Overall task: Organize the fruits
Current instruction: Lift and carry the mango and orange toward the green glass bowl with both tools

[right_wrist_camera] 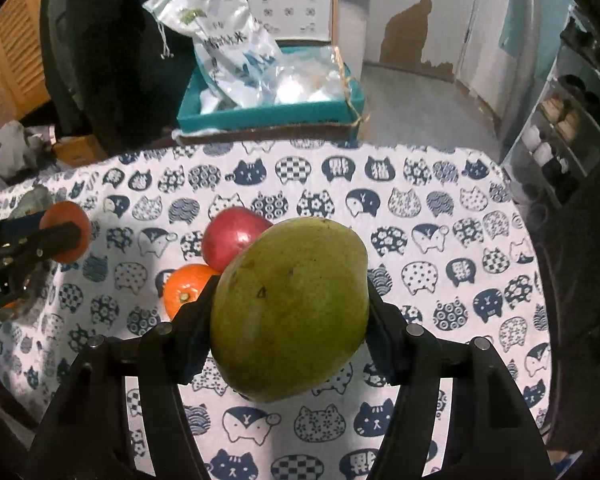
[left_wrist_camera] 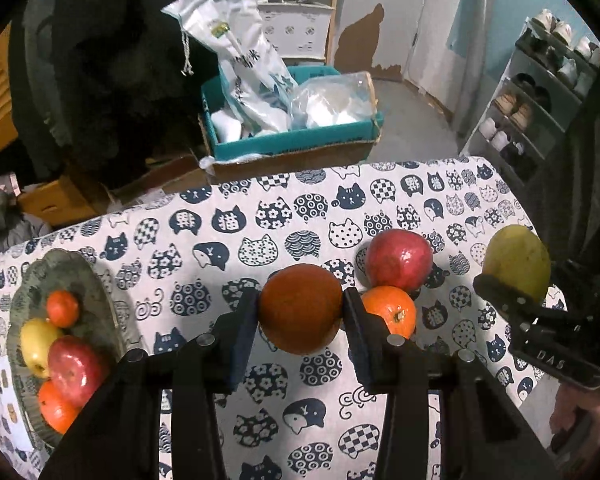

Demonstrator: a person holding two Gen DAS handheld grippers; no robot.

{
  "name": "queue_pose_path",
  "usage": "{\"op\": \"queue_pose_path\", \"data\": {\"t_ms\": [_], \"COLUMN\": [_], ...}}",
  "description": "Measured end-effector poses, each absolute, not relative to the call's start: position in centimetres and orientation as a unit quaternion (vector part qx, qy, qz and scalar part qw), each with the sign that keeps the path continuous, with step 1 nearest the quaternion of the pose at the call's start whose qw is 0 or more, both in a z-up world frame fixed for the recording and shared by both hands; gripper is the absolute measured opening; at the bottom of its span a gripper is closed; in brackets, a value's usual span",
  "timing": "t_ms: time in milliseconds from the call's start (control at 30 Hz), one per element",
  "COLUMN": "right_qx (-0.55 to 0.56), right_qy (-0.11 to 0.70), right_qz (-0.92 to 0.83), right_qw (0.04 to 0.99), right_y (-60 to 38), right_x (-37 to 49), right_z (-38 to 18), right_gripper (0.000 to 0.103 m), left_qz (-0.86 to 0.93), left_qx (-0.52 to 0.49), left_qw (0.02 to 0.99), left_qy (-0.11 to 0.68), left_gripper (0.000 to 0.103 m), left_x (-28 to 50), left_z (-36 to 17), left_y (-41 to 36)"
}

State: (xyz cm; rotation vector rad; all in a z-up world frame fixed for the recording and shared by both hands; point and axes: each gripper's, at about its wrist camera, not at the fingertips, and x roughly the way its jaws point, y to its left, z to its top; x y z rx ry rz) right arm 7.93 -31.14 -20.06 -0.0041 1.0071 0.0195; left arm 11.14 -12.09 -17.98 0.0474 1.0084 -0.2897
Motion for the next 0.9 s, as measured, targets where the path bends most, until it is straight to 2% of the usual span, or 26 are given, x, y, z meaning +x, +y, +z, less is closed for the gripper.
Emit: {"op": "queue_pose_path", "data": {"t_ms": [900], "right_qx": [-0.022], "right_qy": [0.395], "right_qz": [0.083], "right_qw": [0.915], "right_y": [-24.7], "right_x": [5.9], "right_z": [-11.0], "right_gripper": [0.065], "left_qz": [-0.103], "left_qx": [-0.012], "left_qw": [0.906], "left_qy": [0.409], "left_gripper": [0.043], "left_x": [6.8], "left_z": [-10.4], "left_y": [-5.2]}}
